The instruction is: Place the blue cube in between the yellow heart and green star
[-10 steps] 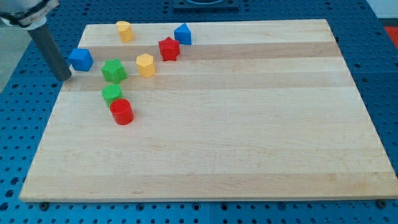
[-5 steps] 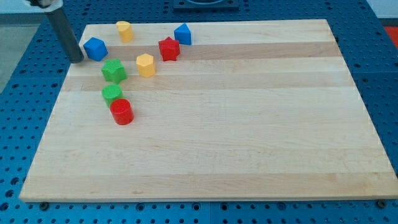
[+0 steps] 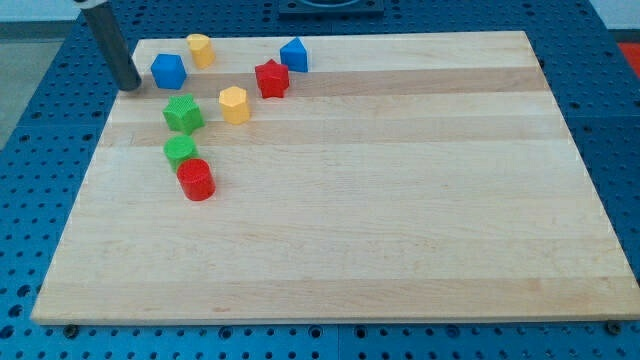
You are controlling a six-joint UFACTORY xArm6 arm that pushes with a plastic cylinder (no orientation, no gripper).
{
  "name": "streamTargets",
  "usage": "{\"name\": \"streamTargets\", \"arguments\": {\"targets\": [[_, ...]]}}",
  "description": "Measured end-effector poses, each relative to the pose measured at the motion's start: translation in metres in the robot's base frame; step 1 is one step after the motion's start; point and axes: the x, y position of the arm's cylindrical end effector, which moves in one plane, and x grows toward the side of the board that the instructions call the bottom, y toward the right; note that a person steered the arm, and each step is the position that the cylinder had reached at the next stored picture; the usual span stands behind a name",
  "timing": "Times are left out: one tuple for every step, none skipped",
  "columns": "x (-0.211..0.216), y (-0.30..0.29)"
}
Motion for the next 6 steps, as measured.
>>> {"name": "streamTargets", "arguments": {"targets": [[-0.028,0.035],[-0.03,0.056],[-0.03,0.059],[-0.02,0.055],[-0.009,0.058],[-0.006,0.059]]}}
